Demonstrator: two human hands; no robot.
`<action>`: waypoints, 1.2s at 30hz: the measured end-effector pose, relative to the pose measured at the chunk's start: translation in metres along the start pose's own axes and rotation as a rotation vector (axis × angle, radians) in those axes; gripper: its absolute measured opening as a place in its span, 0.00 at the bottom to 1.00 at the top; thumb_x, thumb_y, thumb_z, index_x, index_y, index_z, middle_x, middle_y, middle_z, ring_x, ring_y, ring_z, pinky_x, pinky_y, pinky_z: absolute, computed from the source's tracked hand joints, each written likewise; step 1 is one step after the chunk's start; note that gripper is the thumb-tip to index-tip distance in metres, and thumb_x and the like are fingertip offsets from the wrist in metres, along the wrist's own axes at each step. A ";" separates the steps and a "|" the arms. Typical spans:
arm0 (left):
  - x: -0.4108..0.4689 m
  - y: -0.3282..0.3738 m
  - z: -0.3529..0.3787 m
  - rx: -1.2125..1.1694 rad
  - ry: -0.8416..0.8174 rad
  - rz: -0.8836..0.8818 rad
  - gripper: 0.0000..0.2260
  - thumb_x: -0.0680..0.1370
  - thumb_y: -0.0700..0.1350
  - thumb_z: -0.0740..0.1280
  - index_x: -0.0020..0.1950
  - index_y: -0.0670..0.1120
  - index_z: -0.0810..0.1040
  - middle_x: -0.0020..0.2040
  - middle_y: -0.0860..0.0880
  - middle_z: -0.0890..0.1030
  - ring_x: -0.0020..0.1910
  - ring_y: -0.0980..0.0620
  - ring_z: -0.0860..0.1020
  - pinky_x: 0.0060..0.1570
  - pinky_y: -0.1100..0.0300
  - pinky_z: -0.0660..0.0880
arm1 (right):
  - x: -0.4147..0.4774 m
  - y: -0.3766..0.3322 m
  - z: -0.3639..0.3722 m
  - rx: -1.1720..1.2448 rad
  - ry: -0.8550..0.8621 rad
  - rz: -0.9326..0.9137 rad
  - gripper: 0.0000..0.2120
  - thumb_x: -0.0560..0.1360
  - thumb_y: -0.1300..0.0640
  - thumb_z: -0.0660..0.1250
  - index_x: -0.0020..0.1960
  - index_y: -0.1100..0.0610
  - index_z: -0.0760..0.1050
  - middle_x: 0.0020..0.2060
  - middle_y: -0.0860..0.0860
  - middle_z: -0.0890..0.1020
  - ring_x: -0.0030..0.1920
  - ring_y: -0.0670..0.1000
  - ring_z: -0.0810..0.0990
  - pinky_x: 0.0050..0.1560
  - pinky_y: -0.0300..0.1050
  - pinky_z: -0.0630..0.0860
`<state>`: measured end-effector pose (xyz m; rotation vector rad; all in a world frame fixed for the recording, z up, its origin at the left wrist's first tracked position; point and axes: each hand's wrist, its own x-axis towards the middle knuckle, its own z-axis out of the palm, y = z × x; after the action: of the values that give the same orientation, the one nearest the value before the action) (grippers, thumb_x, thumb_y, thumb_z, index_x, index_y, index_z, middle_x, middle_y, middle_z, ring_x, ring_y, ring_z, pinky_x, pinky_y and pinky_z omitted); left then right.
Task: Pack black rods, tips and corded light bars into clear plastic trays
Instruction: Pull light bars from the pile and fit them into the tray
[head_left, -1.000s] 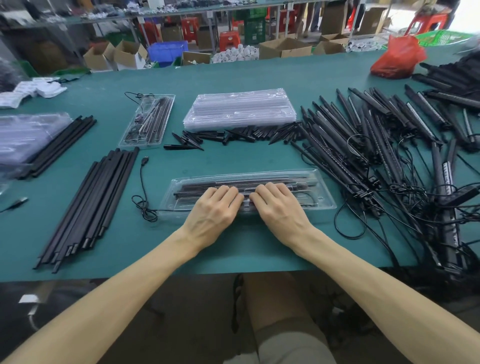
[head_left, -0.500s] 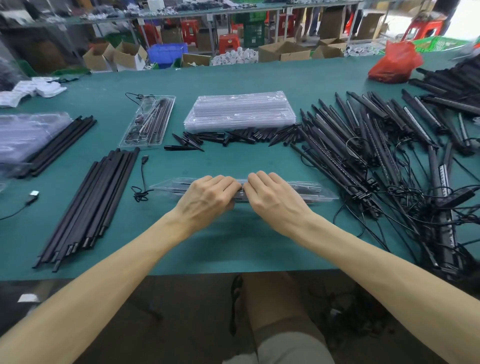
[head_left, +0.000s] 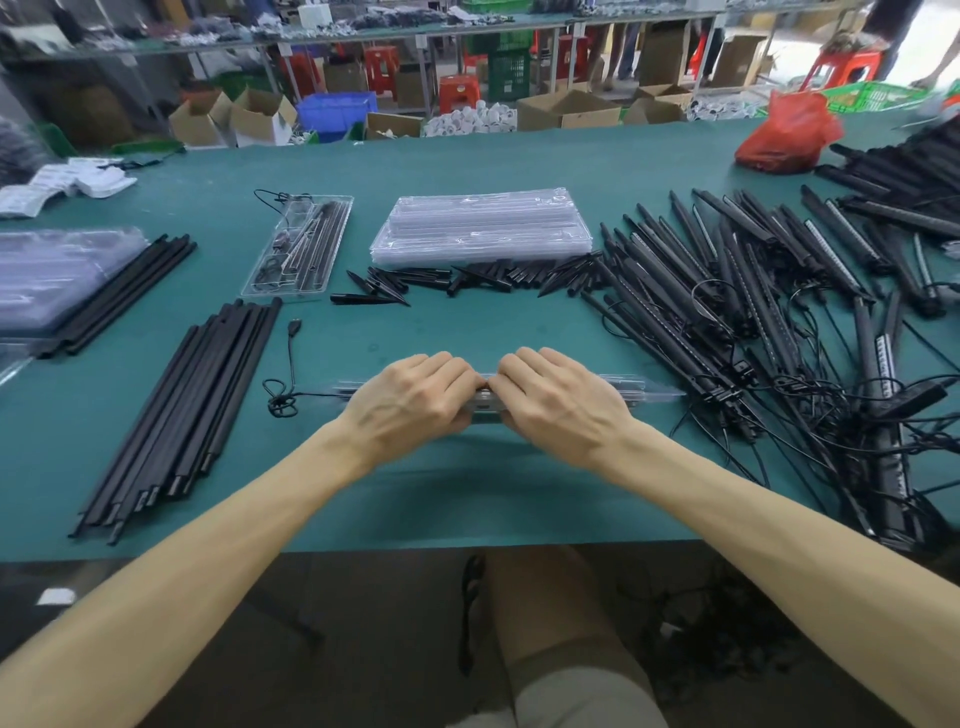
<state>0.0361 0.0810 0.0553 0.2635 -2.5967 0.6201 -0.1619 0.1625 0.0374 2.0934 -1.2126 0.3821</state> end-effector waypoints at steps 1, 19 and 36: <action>0.000 -0.002 -0.002 -0.010 -0.002 0.014 0.09 0.79 0.39 0.61 0.44 0.40 0.80 0.36 0.46 0.77 0.33 0.46 0.75 0.33 0.51 0.75 | 0.002 0.001 -0.002 0.018 -0.004 -0.005 0.06 0.74 0.66 0.66 0.40 0.58 0.74 0.37 0.54 0.75 0.35 0.56 0.72 0.36 0.50 0.71; 0.004 0.000 -0.013 -0.074 -0.056 0.018 0.06 0.76 0.40 0.63 0.39 0.41 0.76 0.35 0.46 0.76 0.31 0.47 0.75 0.29 0.53 0.74 | 0.014 0.002 -0.023 0.191 -0.081 0.021 0.06 0.66 0.63 0.73 0.36 0.60 0.75 0.33 0.55 0.77 0.32 0.57 0.76 0.33 0.50 0.75; -0.008 0.015 -0.002 -0.072 -0.122 -0.113 0.06 0.73 0.40 0.71 0.48 0.41 0.77 0.42 0.46 0.76 0.39 0.46 0.75 0.36 0.51 0.74 | 0.000 -0.014 -0.010 0.121 -0.126 0.128 0.08 0.71 0.64 0.72 0.41 0.58 0.73 0.37 0.53 0.73 0.37 0.55 0.72 0.36 0.49 0.70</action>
<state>0.0393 0.0962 0.0477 0.4341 -2.6918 0.4838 -0.1492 0.1744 0.0387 2.1762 -1.4341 0.3957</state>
